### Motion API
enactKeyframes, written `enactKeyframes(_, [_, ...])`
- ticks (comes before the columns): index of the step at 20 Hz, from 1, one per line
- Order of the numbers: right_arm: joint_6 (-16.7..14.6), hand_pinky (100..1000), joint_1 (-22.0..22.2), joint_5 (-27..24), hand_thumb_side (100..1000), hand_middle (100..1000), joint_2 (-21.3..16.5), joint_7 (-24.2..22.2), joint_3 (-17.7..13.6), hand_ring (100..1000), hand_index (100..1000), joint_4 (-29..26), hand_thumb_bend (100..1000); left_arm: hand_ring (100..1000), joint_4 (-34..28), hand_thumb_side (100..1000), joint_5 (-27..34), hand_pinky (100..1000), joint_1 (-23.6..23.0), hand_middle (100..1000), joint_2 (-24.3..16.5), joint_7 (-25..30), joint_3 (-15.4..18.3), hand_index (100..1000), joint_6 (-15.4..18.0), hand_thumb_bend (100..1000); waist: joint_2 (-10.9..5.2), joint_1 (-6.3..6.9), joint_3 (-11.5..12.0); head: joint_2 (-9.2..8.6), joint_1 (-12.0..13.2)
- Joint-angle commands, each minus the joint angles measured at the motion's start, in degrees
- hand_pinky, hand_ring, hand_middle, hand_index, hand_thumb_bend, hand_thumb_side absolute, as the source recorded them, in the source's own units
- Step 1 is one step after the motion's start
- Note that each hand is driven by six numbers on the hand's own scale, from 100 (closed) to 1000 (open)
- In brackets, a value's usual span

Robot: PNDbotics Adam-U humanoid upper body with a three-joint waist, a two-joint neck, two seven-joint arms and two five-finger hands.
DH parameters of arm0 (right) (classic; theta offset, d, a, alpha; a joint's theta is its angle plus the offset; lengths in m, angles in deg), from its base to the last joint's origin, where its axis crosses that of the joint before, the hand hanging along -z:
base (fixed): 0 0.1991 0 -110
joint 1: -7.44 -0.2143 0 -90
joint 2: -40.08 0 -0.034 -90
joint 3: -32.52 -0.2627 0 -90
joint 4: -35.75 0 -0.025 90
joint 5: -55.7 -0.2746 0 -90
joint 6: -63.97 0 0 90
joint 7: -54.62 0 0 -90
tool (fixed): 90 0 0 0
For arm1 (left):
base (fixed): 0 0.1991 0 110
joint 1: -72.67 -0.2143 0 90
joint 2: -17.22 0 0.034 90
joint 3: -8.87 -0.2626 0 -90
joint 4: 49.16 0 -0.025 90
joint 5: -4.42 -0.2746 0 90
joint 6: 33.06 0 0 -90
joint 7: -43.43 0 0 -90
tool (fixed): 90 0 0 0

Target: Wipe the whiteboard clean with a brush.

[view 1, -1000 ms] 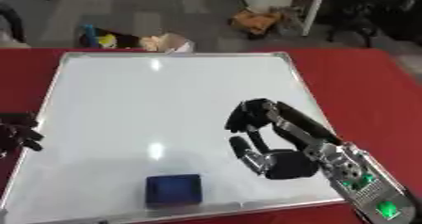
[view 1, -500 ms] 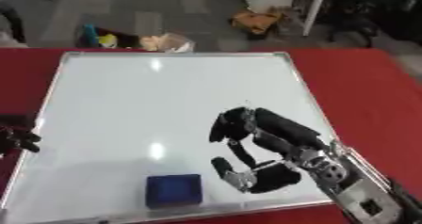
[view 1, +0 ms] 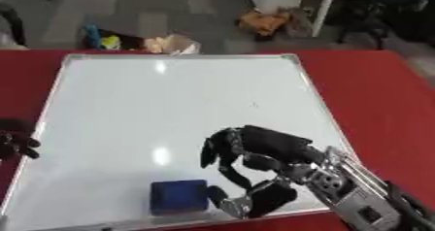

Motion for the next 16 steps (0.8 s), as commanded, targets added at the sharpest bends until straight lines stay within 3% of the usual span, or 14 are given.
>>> enactKeyframes(1, [-0.52, 636, -0.81, 1.17, 436, 637, -0.70, -0.10, 0.07, 670, 214, 0.14, 100, 535, -0.85, 928, 0.01, 486, 0.69, 565, -0.37, 0.16, -0.05, 660, -0.04, 665, -0.74, 0.26, 0.03, -0.19, -0.20])
enactKeyframes(2, [-0.52, 635, -0.80, 1.33, 495, 634, -0.68, -0.04, 0.06, 668, 216, 0.36, 100, 535, -0.85, 927, 0.00, 485, 0.68, 564, -0.37, 0.16, -0.04, 660, -0.04, 667, -0.73, 0.23, 0.03, -0.19, -0.17])
enactKeyframes(12, [-0.39, 639, -2.41, 5.39, 559, 640, 1.02, 2.04, 1.52, 676, 226, 5.75, 100, 536, -0.80, 927, -0.15, 484, 0.65, 564, -0.34, 0.13, -0.09, 660, -0.14, 671, -0.57, 0.00, 0.15, -0.13, -0.35])
enactKeyframes(16, [-0.46, 674, -3.27, 5.94, 590, 684, 1.61, 2.44, 1.75, 738, 251, 6.58, 100, 536, -0.80, 926, -0.16, 484, 0.70, 563, -0.30, 0.12, -0.11, 660, -0.16, 672, -0.52, 0.00, 0.20, -0.16, -0.48])
